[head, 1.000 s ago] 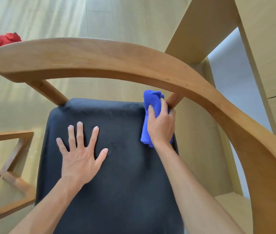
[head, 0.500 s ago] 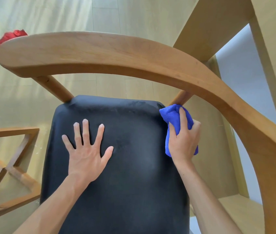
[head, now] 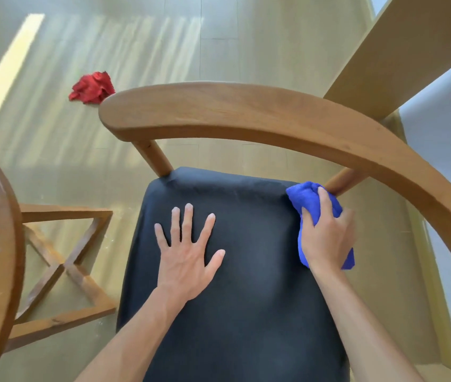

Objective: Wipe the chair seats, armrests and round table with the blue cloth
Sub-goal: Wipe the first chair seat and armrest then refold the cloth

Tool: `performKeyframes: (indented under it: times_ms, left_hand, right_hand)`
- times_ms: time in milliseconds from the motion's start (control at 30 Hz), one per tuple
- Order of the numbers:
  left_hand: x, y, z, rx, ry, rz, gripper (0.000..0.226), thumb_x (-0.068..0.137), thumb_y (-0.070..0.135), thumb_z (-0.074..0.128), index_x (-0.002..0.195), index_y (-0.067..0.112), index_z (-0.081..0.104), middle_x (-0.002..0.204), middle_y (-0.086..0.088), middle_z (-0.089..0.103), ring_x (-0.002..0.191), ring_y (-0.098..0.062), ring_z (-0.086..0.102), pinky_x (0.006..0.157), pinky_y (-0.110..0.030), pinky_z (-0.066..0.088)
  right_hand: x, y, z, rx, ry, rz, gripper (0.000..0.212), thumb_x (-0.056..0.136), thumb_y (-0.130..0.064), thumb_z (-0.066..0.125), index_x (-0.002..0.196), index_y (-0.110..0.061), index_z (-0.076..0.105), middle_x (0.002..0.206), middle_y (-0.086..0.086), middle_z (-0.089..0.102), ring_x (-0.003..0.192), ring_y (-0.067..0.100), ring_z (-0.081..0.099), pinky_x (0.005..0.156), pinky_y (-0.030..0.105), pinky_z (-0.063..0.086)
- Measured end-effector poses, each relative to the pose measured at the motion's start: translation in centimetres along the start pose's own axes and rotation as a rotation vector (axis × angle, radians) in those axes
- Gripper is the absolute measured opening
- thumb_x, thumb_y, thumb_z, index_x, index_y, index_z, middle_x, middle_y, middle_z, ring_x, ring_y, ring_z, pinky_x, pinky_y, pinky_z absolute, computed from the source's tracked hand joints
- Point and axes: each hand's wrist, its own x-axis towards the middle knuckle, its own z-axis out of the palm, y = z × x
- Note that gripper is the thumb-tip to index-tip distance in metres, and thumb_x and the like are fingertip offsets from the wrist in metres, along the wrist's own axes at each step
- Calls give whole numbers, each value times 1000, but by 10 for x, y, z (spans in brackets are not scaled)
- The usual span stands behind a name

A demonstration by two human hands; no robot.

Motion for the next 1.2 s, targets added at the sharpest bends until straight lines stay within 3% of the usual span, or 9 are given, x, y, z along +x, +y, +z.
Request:
performKeyframes:
  times_ms: [100,300,433,533,600,700,867,1000,1200]
  left_hand:
    - [-14,-15,-4,-57,61,-21,66,89,54,32,149,25,33,157,-20,20,145,-41,17,107,-70,21]
    - [-36,-43,14,-82,78,-173,66,91,51,30,151,22,27,159,-20,14,145,-42,15,107,-67,27]
    - [-36,-43,20,-89,101,-163,66,93,52,29,152,24,21,160,-18,8,147,-39,9,110,-64,22]
    - [-35,-44,23,-76,85,-163,65,94,51,27,151,21,21,159,-20,11,147,-40,9,110,-65,22]
    - [-34,-45,26,-43,44,-165,66,93,50,24,150,17,27,158,-22,12,146,-42,9,109,-66,22]
    - [-33,-46,26,-33,37,-170,66,93,51,23,148,15,32,157,-24,17,146,-42,11,109,-66,23]
    - [-35,-44,25,-52,107,-169,66,92,52,29,150,21,28,159,-20,12,146,-40,12,108,-64,25]
    - [-34,-46,28,-57,128,-169,67,91,53,29,150,22,29,160,-18,12,146,-39,12,108,-64,25]
    - [-33,-47,31,-59,156,-165,66,94,55,17,152,25,16,161,-17,5,147,-38,6,110,-64,20]
  right_hand:
    - [-13,-13,3,6,7,26,52,93,-29,59,142,-23,44,112,25,47,98,43,49,88,50,42]
    - [-44,-82,26,74,-166,-231,54,91,-32,62,142,-26,45,107,17,47,93,38,52,84,46,45]
    - [-32,-162,35,559,-485,-156,45,94,-45,51,137,-43,39,115,-3,45,100,16,52,82,26,40]
    - [-40,-236,39,1085,-462,-68,26,92,-36,53,117,-28,52,111,-1,59,103,17,56,87,34,45]
    - [-57,-259,44,1291,-427,57,30,92,-32,52,121,-24,50,115,1,59,109,18,54,94,33,45]
    - [-66,-249,58,1080,-407,-25,46,97,-35,50,140,-26,37,123,3,48,110,14,48,91,26,41]
    - [-19,-199,67,134,-488,-314,54,98,-46,42,148,-30,26,123,13,43,111,33,46,93,44,40]
    - [-16,-136,47,-256,-297,-618,54,97,-41,45,147,-35,27,117,9,45,98,28,46,76,35,32]
    - [13,-26,3,-148,-101,0,53,95,-34,50,145,-26,35,121,21,48,101,42,50,87,48,42]
